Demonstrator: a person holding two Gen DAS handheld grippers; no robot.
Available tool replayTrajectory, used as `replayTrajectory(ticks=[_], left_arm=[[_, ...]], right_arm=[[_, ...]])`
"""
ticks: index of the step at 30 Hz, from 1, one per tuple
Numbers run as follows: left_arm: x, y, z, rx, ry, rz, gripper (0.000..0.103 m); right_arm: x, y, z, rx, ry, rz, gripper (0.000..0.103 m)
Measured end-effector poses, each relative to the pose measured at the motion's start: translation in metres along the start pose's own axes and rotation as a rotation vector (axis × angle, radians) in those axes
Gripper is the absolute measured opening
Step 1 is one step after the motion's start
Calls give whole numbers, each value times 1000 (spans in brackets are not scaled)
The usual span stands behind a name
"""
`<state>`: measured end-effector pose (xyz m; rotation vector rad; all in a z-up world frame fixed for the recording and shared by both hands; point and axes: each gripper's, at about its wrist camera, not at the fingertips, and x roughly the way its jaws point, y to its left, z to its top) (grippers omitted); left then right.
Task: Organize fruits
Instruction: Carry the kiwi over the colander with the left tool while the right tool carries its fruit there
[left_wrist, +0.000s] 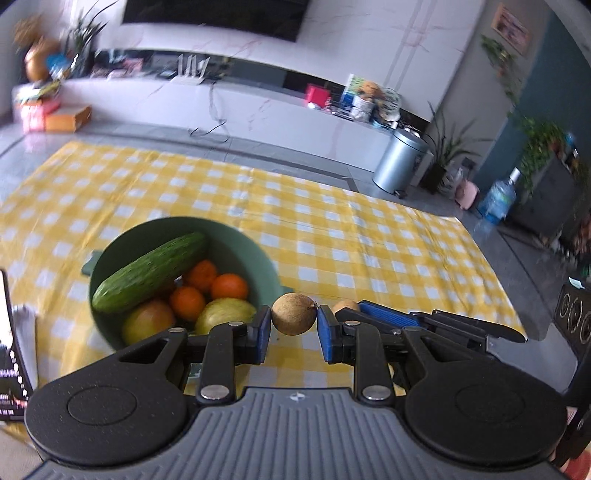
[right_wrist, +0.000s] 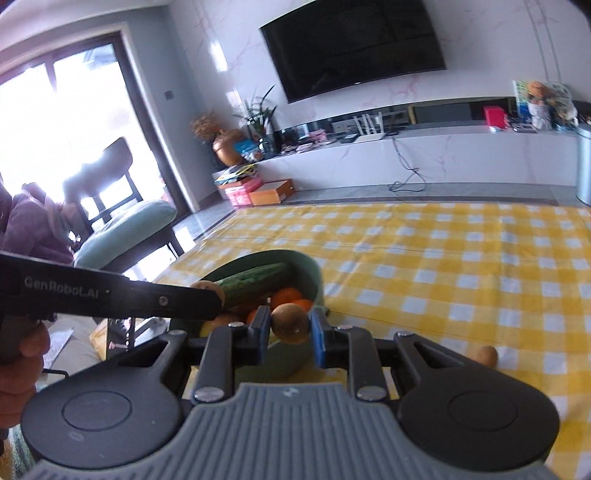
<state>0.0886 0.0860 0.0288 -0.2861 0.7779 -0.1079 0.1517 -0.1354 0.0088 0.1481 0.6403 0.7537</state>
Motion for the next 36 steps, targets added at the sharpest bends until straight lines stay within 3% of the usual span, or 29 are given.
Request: replayTrajectory(ticks=[6,13,25,36], left_arm=[[5,31,6,-72,30,18,30],[19,63,2,-127,85,48,30],[42,88,-6,-185,162,64,30],[55,98,-12,-208,200,71,30]], right_arm=[[29,34,10,-162,76,13,20],[69,53,14,-261,196,39,20],[101,49,10,-194,313,80,20],[111,50,4,-189,345,93,20]])
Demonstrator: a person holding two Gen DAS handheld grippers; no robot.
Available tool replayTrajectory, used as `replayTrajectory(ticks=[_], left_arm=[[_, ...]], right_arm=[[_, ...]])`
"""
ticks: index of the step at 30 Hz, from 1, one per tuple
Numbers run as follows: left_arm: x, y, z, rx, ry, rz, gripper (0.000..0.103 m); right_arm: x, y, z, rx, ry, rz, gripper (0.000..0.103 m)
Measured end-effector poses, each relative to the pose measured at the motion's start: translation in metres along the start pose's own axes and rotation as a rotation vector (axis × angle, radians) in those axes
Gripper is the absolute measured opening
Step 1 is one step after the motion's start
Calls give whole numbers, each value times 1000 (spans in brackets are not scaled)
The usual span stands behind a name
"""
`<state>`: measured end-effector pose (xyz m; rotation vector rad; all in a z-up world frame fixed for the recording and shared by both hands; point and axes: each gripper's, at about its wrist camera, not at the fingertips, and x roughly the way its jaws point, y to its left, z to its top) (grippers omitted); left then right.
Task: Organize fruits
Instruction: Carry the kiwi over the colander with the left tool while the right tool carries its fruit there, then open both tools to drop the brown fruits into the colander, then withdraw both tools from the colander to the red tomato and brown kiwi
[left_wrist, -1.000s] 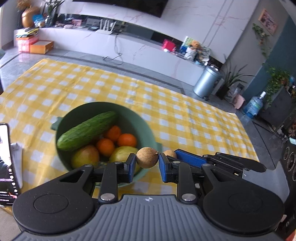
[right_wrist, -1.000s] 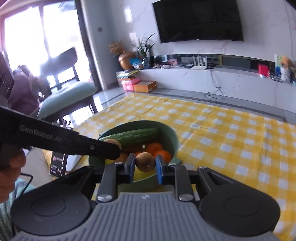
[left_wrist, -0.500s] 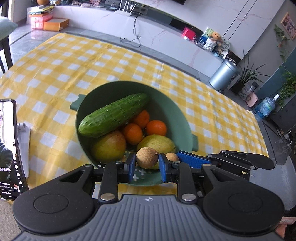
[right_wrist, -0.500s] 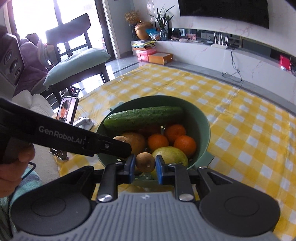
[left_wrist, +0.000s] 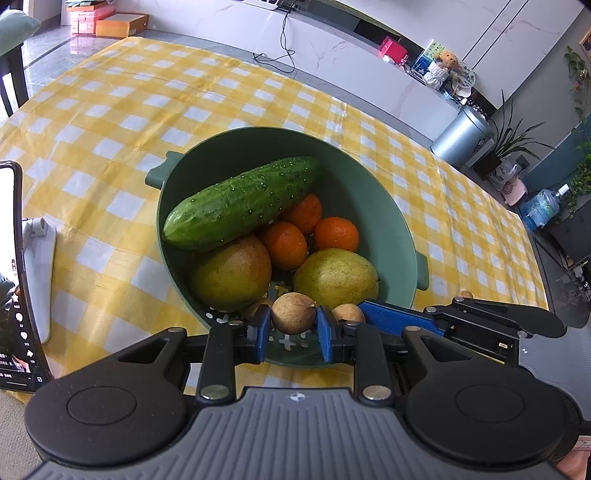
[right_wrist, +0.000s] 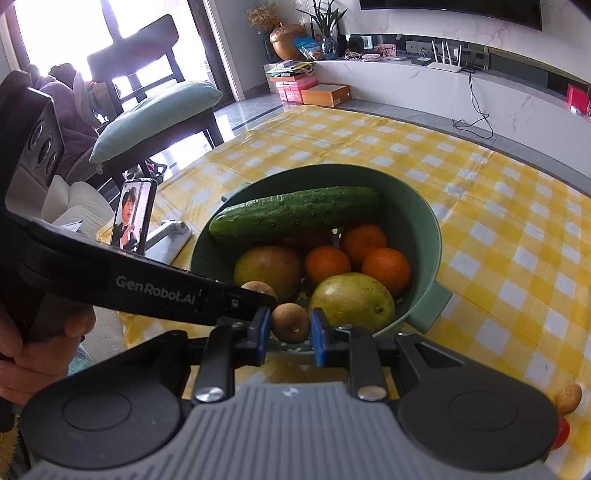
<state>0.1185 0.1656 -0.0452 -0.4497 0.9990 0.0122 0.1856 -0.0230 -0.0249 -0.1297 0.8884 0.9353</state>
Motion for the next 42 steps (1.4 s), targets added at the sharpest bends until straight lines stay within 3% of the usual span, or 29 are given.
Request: replayTrajectory(ticks=[9,14,19,26,33,42], left_arm=[[2,0,1,-9,1,-1,30],[1,1,2,-15,-1,6,36],[-1,2,3,-29,-6,0,45],[-16,-11,1,-14,-48,-3,47],[-42,-52,-5,101,-166,5,48],[-52,-121,-27,348,-289,30,48]], right_arm=[[0,-1,0,18,-3,7,21],[-1,-3,0,27,-11,2,29],[-9,-4,0,39,-30,-7,31],[-27,-3,0,36,-79,-25,34],[-69,-11,-4,44,-178,-103,39],[-122,-52,-36,100,-237,-266,39]])
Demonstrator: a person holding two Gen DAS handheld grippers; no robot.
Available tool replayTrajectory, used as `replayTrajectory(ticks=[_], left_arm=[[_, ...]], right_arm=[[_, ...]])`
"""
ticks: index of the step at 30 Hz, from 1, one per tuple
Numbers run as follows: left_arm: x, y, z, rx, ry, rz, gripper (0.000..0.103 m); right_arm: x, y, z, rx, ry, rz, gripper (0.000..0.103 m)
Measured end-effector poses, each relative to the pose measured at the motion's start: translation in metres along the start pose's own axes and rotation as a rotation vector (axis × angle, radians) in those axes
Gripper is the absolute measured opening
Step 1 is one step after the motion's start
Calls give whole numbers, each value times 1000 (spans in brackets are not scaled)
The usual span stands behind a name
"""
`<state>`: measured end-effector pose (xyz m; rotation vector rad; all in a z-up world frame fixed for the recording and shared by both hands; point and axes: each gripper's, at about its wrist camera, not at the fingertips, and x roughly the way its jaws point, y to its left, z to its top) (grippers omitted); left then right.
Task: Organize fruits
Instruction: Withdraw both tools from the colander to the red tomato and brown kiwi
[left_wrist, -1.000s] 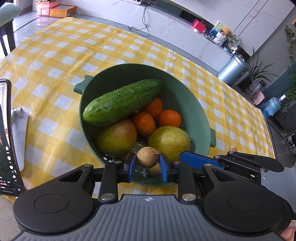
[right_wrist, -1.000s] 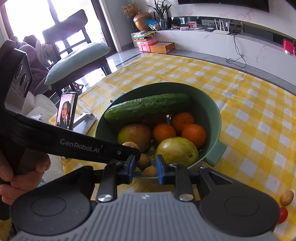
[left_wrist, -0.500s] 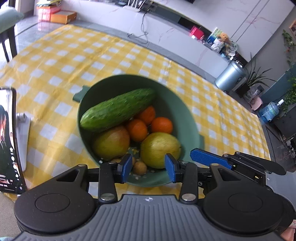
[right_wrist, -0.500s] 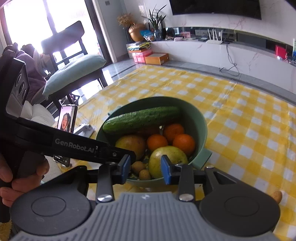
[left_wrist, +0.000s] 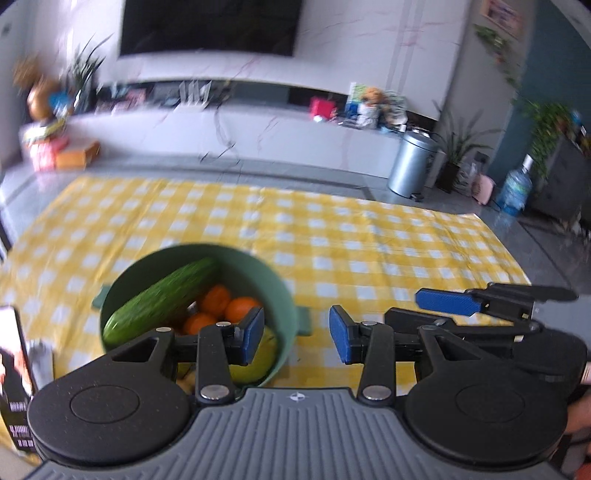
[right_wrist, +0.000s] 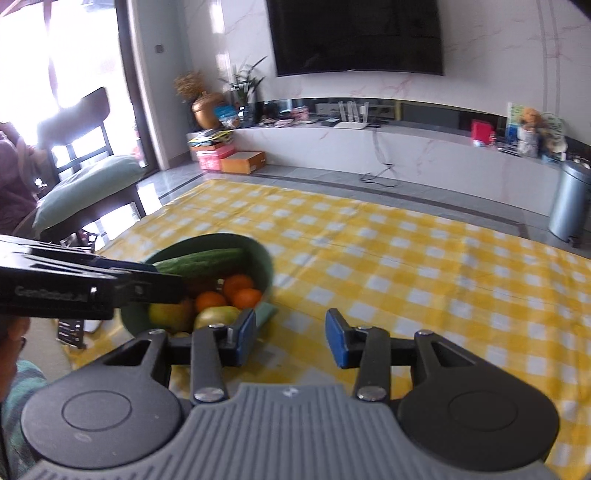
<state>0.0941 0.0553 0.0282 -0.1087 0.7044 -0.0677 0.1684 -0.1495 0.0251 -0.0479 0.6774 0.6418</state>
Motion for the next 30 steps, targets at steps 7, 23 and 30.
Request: replayTrajectory(ticks=[7,23,30], left_arm=[[11,-46,-9,129,-19,-57,48],[81,-106,-52,271,61,-166,48],[109,-112,-61,249,93,-170,48]], right_arm=[[-17,-56,-28,130,2,-106,39],[6,-111,-68,343,32,-225,40],[23,-128,-65,394,25,-273,41]])
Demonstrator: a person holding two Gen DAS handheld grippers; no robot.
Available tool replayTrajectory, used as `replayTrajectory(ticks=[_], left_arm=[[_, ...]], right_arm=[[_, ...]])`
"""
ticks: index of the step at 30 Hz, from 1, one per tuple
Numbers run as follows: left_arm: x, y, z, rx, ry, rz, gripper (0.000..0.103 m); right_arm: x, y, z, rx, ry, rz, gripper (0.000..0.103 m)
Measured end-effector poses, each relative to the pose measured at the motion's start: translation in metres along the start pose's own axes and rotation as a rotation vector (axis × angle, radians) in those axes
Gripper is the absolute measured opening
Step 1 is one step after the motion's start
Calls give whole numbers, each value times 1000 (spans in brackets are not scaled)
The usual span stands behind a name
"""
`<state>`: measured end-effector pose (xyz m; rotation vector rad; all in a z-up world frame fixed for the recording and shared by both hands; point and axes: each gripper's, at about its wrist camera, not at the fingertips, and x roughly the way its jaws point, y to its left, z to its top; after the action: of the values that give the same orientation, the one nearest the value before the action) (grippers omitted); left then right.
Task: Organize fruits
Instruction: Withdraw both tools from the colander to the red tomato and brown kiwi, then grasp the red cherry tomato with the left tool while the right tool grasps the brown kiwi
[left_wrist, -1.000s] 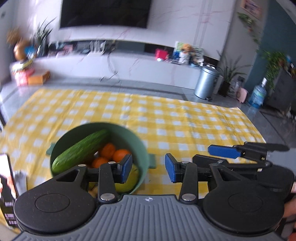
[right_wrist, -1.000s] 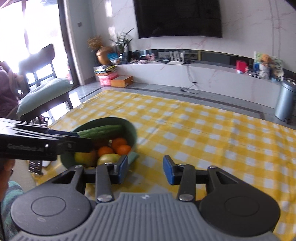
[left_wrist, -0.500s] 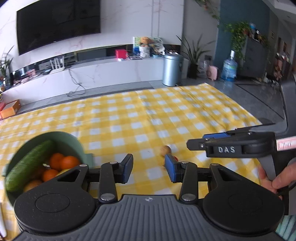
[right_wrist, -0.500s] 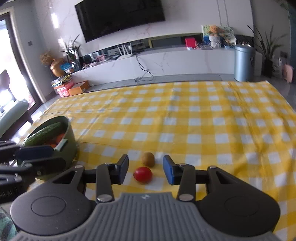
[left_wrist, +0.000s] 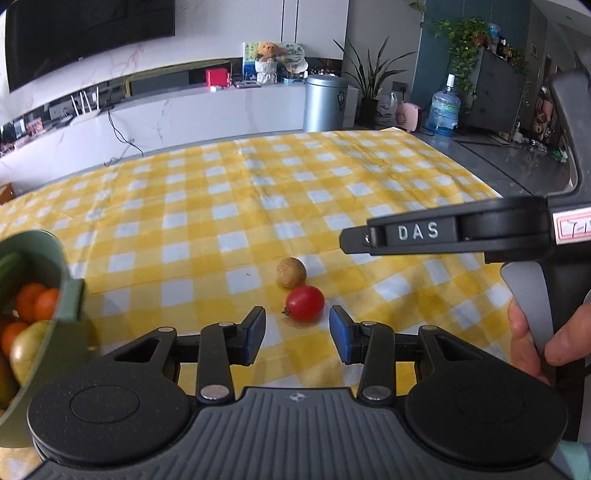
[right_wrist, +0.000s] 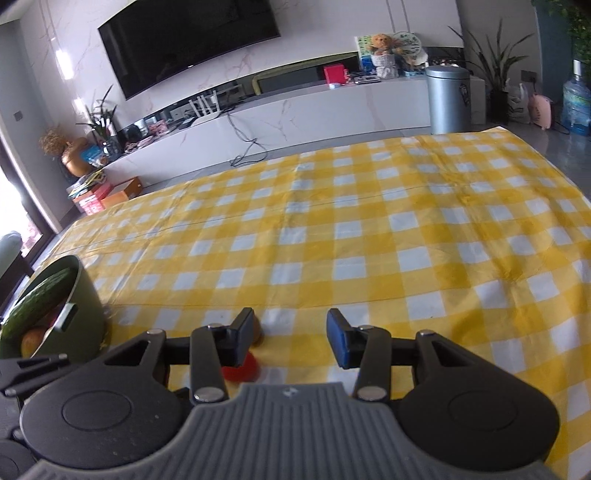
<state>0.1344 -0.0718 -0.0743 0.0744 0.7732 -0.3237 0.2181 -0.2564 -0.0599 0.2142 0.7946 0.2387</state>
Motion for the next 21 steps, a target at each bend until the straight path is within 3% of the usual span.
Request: replayTrajectory(ticks=[11,21], left_arm=[[28,-3,-3,-6,3,16,47],[38,-9,-4,39,10,36,47]], right_arm=[[23,-15,3,93,77,42,41],[35,-7,2,62,82,45,41]])
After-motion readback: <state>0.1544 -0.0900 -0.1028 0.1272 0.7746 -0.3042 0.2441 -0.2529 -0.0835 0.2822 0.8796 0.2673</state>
